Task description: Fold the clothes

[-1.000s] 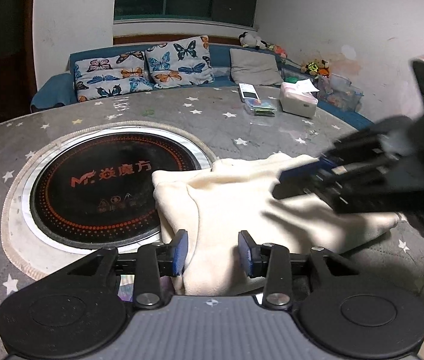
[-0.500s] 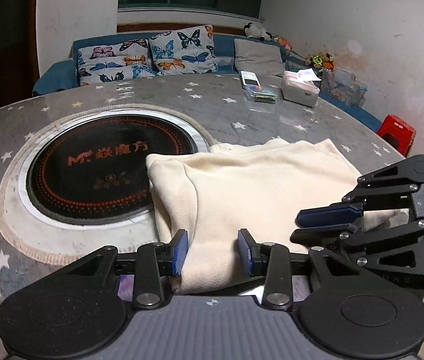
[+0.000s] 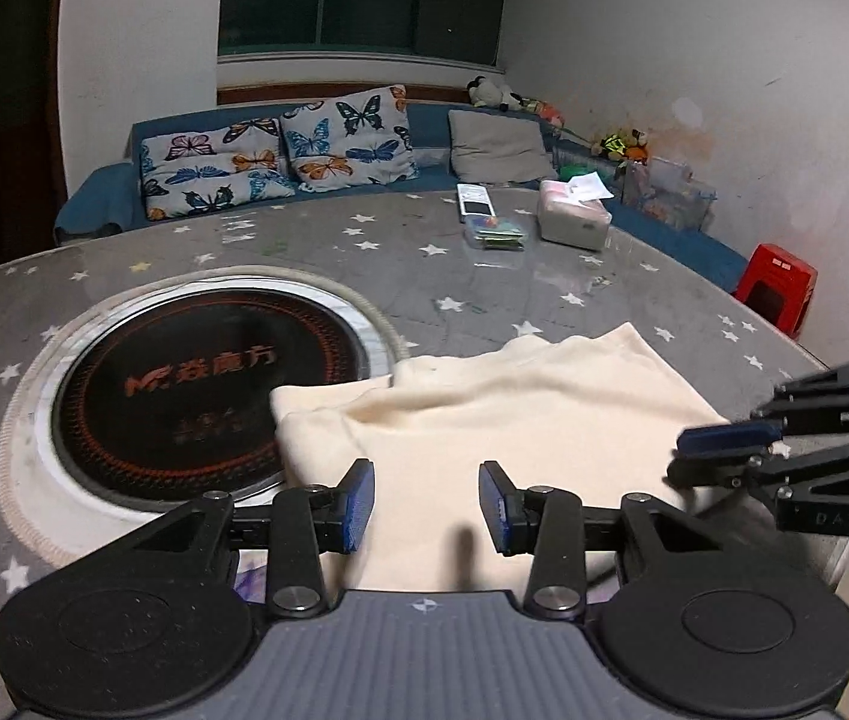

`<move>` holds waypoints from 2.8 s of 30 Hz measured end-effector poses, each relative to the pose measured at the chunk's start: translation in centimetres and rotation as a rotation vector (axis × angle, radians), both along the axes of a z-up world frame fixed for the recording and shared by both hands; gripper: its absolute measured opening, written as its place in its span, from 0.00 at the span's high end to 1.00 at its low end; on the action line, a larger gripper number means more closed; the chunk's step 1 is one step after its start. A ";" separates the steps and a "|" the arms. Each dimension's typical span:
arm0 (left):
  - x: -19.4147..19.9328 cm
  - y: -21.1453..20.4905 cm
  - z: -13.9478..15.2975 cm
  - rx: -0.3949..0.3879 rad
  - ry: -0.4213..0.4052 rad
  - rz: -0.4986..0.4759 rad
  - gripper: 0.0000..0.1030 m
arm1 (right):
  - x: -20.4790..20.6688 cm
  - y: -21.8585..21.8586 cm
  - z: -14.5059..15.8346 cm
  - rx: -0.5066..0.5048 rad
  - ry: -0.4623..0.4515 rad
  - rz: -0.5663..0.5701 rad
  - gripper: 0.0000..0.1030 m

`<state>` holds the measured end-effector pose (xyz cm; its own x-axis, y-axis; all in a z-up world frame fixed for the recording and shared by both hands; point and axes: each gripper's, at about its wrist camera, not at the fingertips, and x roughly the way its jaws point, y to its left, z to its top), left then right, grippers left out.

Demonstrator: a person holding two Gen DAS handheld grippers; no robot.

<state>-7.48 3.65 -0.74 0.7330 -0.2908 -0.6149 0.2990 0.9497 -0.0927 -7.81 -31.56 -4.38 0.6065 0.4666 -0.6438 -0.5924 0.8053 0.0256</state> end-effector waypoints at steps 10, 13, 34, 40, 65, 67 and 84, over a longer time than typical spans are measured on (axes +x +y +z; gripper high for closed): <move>1.3 -0.4 -1.3 0.008 0.028 0.008 0.52 | 2.4 0.7 1.6 -0.004 -0.018 0.021 0.81; 1.4 -0.3 -1.5 0.005 0.034 0.013 0.52 | 4.9 1.5 1.4 -0.005 -0.003 0.000 0.81; 2.4 0.5 -0.3 -0.069 0.020 0.026 0.53 | 8.2 2.6 1.3 -0.013 0.011 -0.056 0.81; 5.4 -0.8 -0.1 -0.100 0.025 0.007 0.63 | 8.1 2.8 0.8 -0.010 0.028 -0.064 0.81; 5.6 4.3 0.4 -0.129 0.047 0.205 0.54 | 3.3 6.6 2.9 -0.030 -0.023 0.159 0.71; 5.0 5.4 0.4 -0.126 0.050 0.237 0.51 | 2.2 7.9 3.1 -0.040 -0.030 0.214 0.68; 2.2 8.8 -0.7 -0.306 0.169 0.322 0.40 | -2.1 16.2 -0.1 -0.212 -0.093 0.461 0.69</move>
